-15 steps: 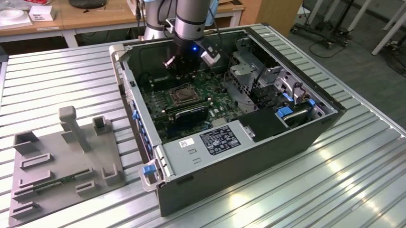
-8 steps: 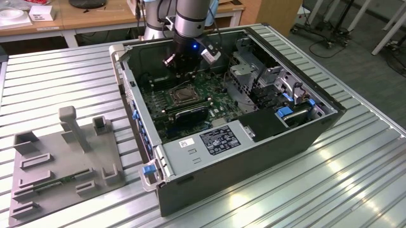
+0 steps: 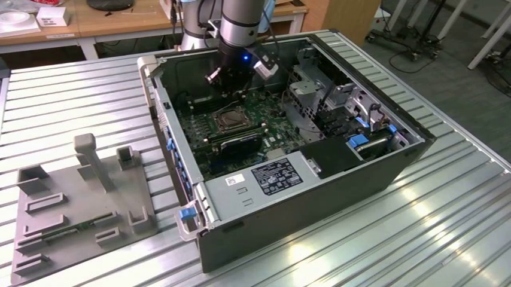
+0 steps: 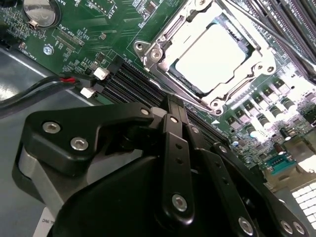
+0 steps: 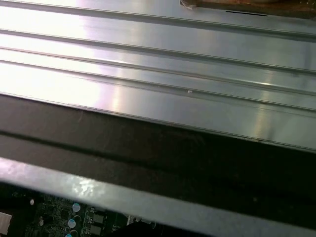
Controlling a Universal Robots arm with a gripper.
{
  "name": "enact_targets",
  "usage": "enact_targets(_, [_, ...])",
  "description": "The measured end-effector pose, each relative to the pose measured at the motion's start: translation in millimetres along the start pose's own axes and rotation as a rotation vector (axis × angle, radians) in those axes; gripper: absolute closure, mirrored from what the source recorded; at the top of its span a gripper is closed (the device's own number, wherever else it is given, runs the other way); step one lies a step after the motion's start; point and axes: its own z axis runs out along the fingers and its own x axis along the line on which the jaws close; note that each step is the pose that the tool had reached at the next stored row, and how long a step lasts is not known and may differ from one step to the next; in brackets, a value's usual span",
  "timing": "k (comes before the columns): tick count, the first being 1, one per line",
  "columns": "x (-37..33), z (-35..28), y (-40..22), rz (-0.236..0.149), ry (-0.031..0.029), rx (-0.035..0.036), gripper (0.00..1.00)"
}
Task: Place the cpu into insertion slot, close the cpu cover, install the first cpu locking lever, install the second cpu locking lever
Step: 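Install the first cpu locking lever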
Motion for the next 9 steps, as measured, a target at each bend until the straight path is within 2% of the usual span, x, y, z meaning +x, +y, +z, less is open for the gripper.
enact_targets(3, [-0.1,0.7,-0.1,-0.03,0.0025,0.0013,0.89])
enact_targets(9, [-0.4,6.4,-0.6,-0.09,0.0072,0.0052,0.89])
